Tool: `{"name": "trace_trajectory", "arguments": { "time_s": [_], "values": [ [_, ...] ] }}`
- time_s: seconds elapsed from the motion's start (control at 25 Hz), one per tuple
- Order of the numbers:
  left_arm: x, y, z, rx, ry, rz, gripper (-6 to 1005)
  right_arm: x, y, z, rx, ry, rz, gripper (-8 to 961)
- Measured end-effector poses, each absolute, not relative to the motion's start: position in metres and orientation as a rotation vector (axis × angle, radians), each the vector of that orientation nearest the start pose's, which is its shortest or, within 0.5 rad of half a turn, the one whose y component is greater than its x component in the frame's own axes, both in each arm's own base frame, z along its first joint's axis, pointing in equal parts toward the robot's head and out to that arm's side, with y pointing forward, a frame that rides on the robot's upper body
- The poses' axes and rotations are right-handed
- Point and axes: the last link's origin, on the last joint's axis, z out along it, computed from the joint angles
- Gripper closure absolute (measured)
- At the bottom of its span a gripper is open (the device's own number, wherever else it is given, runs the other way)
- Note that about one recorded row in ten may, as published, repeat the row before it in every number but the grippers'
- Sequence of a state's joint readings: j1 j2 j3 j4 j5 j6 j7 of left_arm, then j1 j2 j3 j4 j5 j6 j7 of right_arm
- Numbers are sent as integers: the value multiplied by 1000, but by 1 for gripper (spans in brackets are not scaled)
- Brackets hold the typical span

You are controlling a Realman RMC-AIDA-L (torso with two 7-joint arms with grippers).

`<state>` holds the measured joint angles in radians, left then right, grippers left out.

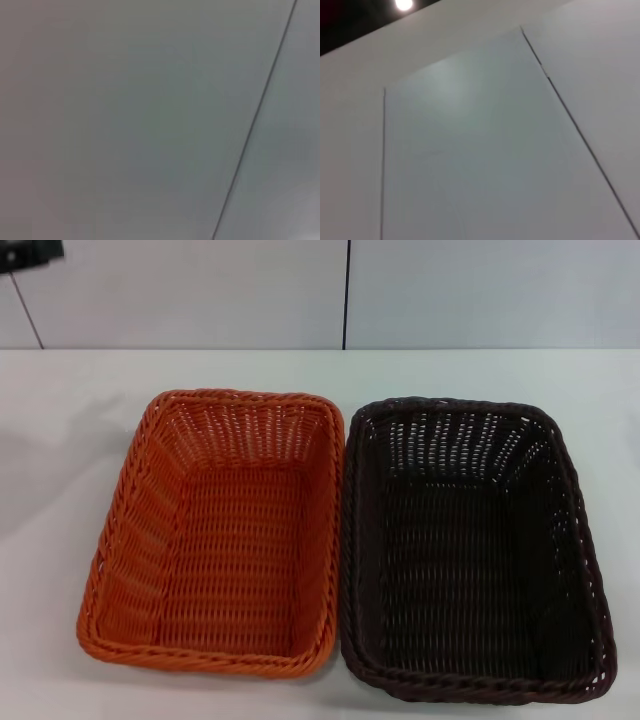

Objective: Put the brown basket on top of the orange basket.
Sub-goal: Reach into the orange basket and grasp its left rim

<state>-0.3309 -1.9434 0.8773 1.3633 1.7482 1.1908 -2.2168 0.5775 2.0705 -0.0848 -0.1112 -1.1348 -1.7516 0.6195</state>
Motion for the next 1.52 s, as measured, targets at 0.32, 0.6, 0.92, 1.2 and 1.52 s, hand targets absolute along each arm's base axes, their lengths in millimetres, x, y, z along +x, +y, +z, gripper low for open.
{"name": "trace_trajectory", "arguments": {
  "time_s": [0.32,0.6,0.92,1.2,1.52],
  "values": [
    [-199,347,167,-2180,-1007,-283,199,280,337,96,-1267,244,1357,275],
    [-197,337,140,-2217,-1048,-66,200,280,339,95,-1270,248,1349,276],
    [-212,337,111,-2263,-1130,11,201,282,340,94,-1270,261,1340,276],
    [-224,342,95,-2273,-1187,18,201,283,340,94,-1270,268,1334,277],
    [-240,348,83,-2256,-1263,17,202,285,342,93,-1272,291,1317,277]
  ]
}}
